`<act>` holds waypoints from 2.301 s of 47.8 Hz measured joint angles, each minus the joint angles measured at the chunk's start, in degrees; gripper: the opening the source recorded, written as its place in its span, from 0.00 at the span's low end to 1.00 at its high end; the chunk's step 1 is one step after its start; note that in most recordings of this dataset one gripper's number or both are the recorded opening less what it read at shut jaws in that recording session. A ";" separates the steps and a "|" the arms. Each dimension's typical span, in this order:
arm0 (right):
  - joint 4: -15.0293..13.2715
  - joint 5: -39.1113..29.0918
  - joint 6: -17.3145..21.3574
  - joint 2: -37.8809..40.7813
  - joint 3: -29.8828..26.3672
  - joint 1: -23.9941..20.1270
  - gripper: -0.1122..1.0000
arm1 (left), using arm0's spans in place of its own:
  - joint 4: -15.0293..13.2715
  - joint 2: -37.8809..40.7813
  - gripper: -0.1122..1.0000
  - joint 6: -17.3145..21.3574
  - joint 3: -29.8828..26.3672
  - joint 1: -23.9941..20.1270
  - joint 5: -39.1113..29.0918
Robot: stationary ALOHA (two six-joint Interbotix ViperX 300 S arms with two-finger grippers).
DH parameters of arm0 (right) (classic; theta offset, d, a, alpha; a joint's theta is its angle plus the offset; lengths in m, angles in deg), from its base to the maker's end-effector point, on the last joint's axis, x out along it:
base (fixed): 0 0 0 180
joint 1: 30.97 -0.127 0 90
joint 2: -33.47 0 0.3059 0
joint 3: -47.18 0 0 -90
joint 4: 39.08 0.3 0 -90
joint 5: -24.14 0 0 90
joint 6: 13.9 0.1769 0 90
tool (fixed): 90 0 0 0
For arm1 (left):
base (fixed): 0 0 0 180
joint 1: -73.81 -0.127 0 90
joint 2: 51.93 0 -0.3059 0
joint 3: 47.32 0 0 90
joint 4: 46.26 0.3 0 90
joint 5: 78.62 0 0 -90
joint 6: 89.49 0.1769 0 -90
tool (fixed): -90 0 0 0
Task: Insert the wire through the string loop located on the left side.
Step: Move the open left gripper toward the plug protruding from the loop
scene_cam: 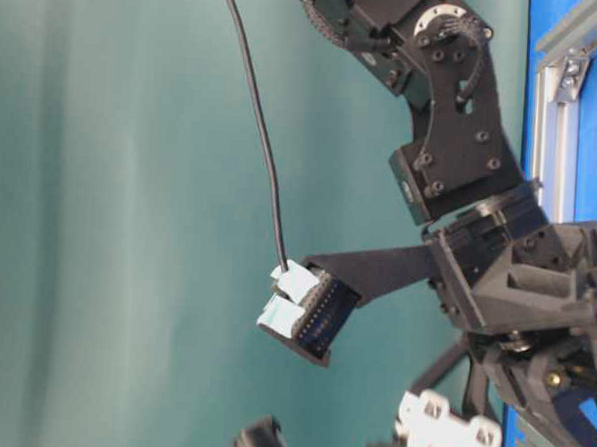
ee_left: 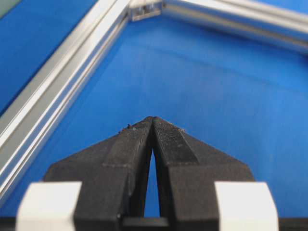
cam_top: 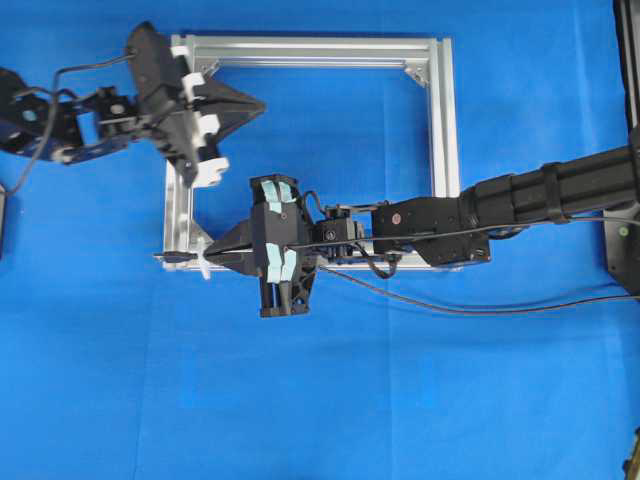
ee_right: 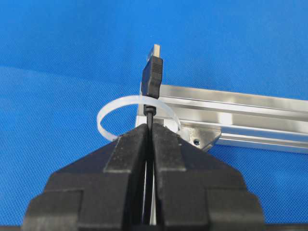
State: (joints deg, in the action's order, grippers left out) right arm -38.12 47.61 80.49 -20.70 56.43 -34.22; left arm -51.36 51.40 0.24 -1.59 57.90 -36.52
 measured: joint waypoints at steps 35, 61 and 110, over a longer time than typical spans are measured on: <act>-0.09 0.00 0.00 0.09 0.00 0.00 0.10 | 0.00 -14.24 0.10 -0.18 17.40 -3.16 1.58; -0.09 0.00 0.00 0.09 0.00 -0.09 0.10 | 0.09 -18.11 0.10 -2.02 19.60 15.38 1.49; -0.09 0.00 0.00 0.09 0.00 0.00 0.10 | 0.44 -18.90 0.73 -1.93 19.60 23.29 0.97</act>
State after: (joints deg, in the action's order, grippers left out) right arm -38.20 47.61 80.49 -20.61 56.43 -34.22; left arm -50.92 32.51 -1.69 18.01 81.19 -35.55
